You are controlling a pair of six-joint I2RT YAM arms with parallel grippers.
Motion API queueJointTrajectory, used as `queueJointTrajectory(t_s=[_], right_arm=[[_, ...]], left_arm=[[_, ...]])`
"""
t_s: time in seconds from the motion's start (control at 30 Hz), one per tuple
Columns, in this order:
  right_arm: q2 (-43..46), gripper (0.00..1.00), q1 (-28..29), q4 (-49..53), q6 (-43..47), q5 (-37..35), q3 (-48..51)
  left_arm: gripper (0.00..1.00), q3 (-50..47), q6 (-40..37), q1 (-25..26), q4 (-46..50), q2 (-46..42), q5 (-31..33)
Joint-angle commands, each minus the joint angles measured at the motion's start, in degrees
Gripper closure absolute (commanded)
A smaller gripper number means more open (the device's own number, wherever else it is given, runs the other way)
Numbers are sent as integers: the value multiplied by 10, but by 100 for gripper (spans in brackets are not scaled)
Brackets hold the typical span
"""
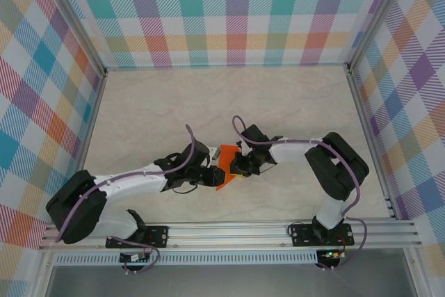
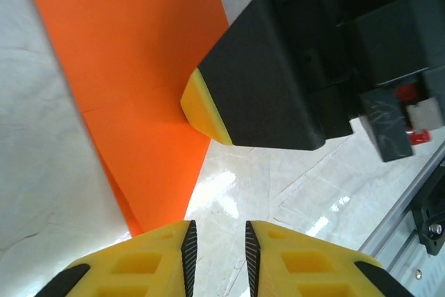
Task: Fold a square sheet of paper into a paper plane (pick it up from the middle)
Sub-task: Third fold the triangle at the center of the table.
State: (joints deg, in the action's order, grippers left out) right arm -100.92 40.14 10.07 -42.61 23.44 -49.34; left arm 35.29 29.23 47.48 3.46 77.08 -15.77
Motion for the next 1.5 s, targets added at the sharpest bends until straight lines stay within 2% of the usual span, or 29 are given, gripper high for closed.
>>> queueJointTrajectory(t_s=[0.0, 0.27, 0.63, 0.9, 1.2, 1.47], right_arm=[[-27, 87, 1, 34, 9, -33, 0], [-29, 87, 2, 37, 11, -31, -2], [-30, 86, 2, 37, 11, -32, -3], [-30, 87, 2, 42, 12, -34, -5], [-29, 87, 2, 49, 14, -38, -3], [-30, 87, 1, 56, 16, -43, -5]], left_arm=[[74, 8, 18, -5, -35, 37, -51], [76, 32, 17, -2, -35, 108, -57], [74, 37, 20, 7, -26, 64, -51], [74, 41, 19, 12, -35, 107, -59], [76, 32, 17, 12, -27, 140, -29], [77, -8, 20, 12, -22, 123, -9]])
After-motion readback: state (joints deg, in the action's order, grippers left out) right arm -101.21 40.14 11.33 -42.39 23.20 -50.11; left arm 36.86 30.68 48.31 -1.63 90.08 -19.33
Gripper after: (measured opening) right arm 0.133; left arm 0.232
